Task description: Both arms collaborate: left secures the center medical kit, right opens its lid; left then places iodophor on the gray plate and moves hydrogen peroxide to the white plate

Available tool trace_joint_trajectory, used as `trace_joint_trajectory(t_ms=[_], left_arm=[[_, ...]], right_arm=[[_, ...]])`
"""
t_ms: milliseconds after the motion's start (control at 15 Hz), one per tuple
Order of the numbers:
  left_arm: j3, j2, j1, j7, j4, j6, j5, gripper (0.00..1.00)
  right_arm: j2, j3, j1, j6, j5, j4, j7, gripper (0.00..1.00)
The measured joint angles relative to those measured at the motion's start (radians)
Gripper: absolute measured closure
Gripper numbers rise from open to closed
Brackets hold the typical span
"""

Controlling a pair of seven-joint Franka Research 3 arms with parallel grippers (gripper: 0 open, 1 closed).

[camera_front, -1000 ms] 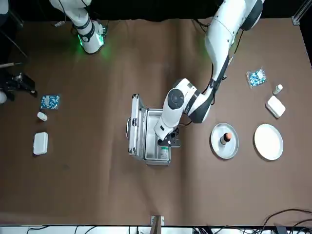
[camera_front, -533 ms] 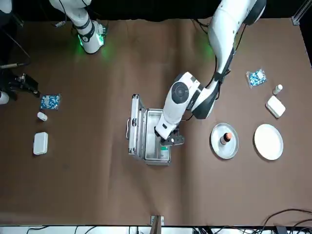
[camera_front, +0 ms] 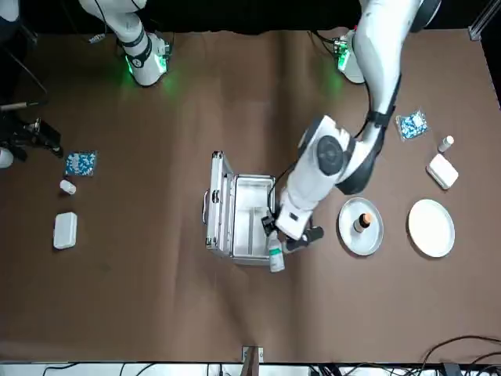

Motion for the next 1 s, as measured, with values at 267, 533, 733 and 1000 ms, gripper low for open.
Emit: trace_joint_trajectory(t_ms=[267, 533, 733, 1000], left_arm=[[-0.016, -0.063, 0.102, 0.011, 0.001, -0.129, -0.090, 0.68], [-0.118, -0.089, 0.291, 0.050, 0.000, -0.219, -0.211, 0.68], [-0.196, -0.089, 0.432, 0.059, -0.003, -0.257, -0.230, 0.68], [-0.221, -0.088, 0.598, 0.059, -0.007, -0.359, -0.329, 0.68]], right_arm=[[0.000, 0.002, 0.009, -0.001, 0.000, 0.000, 0.000, 0.01], [0.000, 0.002, 0.010, -0.002, 0.000, 0.000, 0.000, 0.01], [0.000, 0.001, 0.010, -0.001, 0.000, 0.000, 0.000, 0.01], [0.000, 0.001, 0.010, -0.001, 0.000, 0.000, 0.000, 0.01]])
